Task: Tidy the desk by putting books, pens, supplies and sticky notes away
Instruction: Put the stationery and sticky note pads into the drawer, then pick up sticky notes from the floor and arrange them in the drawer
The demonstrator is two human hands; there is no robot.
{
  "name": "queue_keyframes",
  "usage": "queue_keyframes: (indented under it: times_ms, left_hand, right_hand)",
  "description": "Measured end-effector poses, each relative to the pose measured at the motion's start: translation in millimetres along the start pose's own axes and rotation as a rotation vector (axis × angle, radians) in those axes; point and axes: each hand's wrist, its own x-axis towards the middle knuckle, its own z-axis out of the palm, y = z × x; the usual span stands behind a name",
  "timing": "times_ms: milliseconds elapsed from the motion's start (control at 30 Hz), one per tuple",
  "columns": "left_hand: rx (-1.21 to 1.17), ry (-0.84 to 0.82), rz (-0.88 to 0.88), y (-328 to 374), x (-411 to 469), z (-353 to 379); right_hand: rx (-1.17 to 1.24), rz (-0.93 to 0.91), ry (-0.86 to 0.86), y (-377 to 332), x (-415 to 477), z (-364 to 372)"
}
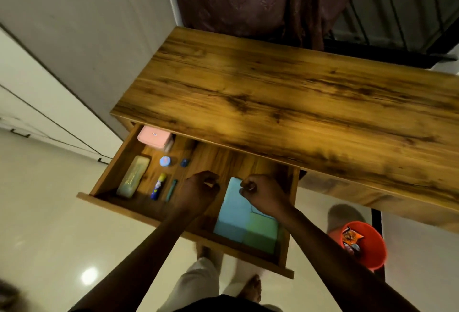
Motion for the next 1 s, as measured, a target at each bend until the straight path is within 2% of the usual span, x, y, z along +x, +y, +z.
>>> queue_keyframes:
  times_ms: [67,300,600,733,1000]
  left_hand:
    - [-0.044,0.041,-0.005,-4.1,-21.7,-9.7]
    - [-0.238,0.227,-0.091,-27.7,-80.7,-39.0]
    - [-0.29,0.387,-0.189,-74.5,-130.2,-72.7]
    - [-0.366,0.492,-0.305,-79.9,-169.3,-71.0]
    - [-0.487,0.751,-0.547,-74.6,-268.9,-21.3]
  right_hand:
    - [0.095,-0.027,-0.047,-14.9,-7.6,1.8]
    - [0.207,-0.142,-0.146,-61.7,-27.7,22.5]
    - [0.21,-0.222,-0.263,-117.2,-34.8,77.6]
    - [0.231,-0.314,-0.33,-132.8,-47.0,95.4]
    - [0.133,-0.473,-0.618,-122.6,-78.5,113.4]
